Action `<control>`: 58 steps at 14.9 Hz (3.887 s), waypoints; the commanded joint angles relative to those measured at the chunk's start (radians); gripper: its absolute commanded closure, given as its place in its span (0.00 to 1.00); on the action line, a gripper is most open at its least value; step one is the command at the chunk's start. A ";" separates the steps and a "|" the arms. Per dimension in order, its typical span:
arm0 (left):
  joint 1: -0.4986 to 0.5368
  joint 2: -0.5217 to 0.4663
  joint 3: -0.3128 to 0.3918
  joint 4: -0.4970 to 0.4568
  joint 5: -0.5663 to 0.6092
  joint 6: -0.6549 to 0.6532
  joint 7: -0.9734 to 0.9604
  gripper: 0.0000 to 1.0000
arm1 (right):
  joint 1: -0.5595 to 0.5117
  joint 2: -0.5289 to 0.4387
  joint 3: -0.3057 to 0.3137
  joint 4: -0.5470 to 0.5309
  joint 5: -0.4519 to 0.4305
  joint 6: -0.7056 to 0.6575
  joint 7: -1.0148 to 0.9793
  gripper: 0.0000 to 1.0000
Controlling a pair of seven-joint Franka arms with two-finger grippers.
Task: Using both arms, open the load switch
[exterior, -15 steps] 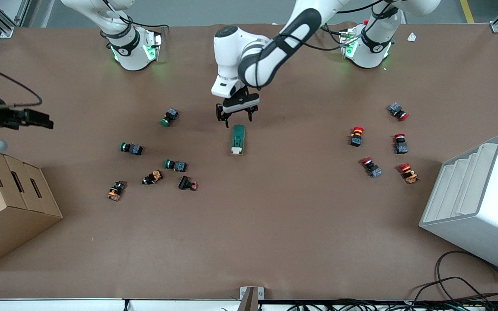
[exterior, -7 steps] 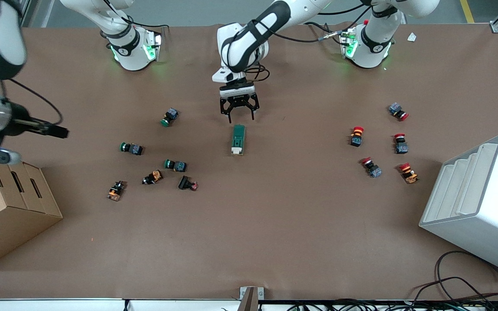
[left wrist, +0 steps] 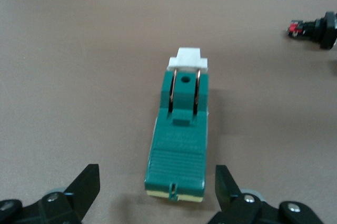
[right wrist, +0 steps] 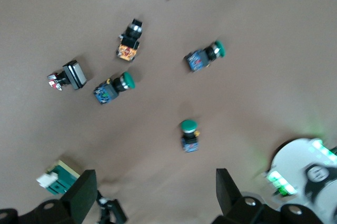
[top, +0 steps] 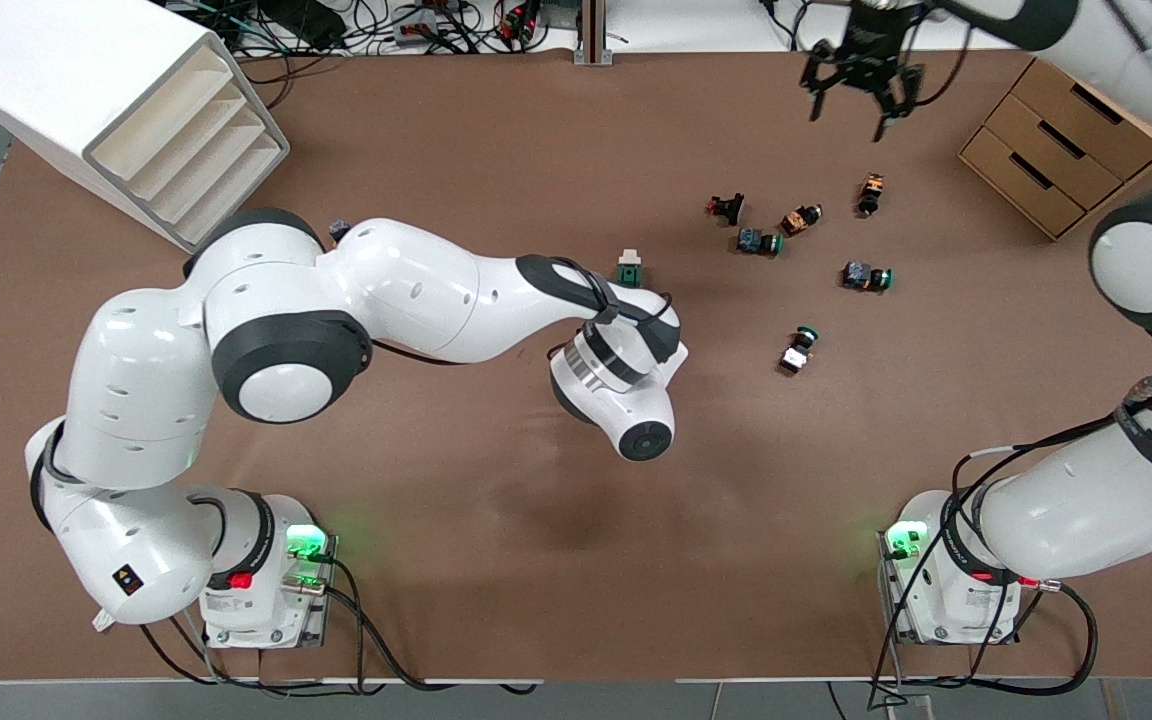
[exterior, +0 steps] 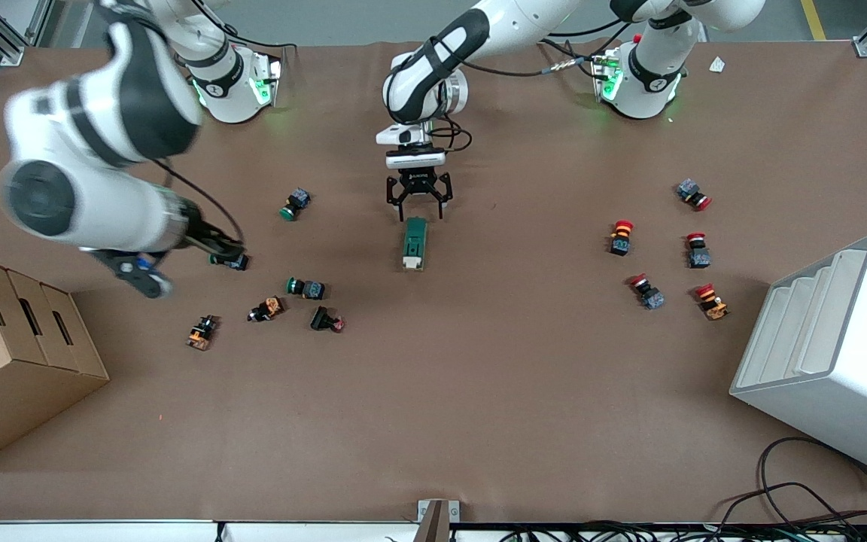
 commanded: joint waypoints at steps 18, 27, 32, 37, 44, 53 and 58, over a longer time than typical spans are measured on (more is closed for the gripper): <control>-0.079 0.074 0.024 0.014 0.119 -0.087 -0.153 0.02 | 0.379 0.441 -0.008 0.026 0.139 0.535 0.939 0.00; -0.074 0.074 0.053 0.017 0.182 -0.087 -0.149 0.02 | 0.391 0.446 0.003 0.042 0.222 0.484 0.939 0.00; -0.074 0.074 0.054 0.018 0.180 -0.087 -0.153 0.02 | 0.383 0.446 0.004 0.126 0.228 0.319 0.931 0.00; -0.076 0.074 0.054 0.017 0.180 -0.087 -0.155 0.02 | 0.394 0.443 0.004 0.141 0.221 0.200 0.887 0.00; -0.079 0.075 0.054 0.011 0.178 -0.087 -0.155 0.01 | 0.434 0.446 0.007 0.131 0.218 0.171 0.873 0.00; -0.082 0.083 0.054 0.009 0.178 -0.087 -0.153 0.01 | 0.457 0.475 0.006 0.109 0.195 0.183 0.870 0.00; -0.082 0.075 0.053 0.011 0.178 -0.087 -0.141 0.01 | 0.460 0.478 0.006 0.111 0.188 0.191 0.871 0.00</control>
